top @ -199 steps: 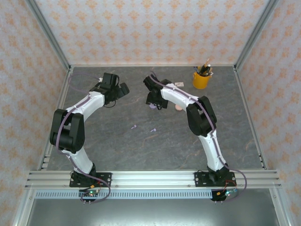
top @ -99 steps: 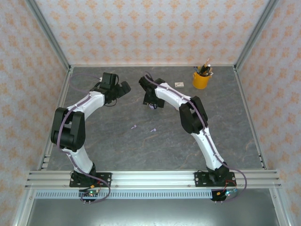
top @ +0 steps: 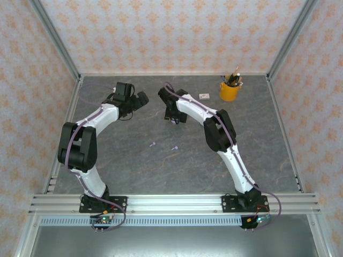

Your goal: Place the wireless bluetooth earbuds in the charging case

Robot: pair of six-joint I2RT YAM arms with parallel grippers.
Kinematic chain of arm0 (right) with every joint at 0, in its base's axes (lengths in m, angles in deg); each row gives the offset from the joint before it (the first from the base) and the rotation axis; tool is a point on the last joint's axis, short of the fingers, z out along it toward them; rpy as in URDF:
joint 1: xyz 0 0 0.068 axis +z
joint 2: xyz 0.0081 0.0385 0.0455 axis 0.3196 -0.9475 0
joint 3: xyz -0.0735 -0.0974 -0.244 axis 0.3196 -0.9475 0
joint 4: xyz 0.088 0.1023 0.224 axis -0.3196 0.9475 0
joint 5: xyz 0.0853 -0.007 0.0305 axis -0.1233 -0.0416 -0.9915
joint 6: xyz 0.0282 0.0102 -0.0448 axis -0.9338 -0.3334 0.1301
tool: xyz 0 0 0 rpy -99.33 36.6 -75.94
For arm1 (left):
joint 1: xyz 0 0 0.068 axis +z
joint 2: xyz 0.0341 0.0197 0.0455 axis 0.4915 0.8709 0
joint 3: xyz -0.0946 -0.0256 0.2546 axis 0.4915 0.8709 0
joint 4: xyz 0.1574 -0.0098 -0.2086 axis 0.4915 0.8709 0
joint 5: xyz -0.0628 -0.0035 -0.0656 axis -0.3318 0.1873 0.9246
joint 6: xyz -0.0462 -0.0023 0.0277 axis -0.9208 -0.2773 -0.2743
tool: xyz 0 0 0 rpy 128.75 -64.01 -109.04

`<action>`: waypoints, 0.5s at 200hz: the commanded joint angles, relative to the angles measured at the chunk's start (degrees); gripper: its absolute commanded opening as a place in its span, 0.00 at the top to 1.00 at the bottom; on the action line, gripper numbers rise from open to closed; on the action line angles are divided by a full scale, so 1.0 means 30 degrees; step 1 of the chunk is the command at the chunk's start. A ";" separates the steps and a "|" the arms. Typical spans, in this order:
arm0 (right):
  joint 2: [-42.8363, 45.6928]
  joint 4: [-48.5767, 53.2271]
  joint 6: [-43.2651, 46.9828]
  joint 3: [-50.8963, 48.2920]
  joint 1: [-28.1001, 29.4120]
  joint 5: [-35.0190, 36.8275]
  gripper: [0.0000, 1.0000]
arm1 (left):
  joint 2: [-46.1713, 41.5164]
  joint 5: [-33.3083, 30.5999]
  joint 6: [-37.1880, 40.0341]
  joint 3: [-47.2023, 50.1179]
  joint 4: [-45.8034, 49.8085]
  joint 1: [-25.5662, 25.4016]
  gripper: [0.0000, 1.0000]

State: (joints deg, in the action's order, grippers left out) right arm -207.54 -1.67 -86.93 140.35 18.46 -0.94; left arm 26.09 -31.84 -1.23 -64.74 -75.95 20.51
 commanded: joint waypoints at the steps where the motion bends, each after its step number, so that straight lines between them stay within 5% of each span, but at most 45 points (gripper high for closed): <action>1: -0.0617 0.0416 -0.0115 0.0292 0.0084 -0.0056 0.40 | 0.0189 0.0201 -0.0305 0.0398 -0.0436 0.0135 0.00; 54: -0.0325 -0.0012 -0.0318 0.0052 0.0084 -0.0345 0.55 | 0.0189 0.0483 -0.0422 0.0592 -0.0692 0.0135 0.00; 100: 0.1183 -0.1514 -0.0969 -0.1500 0.0011 -0.0554 0.57 | -0.0216 0.1226 -0.0706 0.1556 -0.1782 0.0134 0.00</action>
State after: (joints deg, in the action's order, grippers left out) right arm -206.58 -3.18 -88.02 139.00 18.44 -1.13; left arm 26.09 -29.76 -2.41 -62.07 -78.51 20.51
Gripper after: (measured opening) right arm 0.468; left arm 0.998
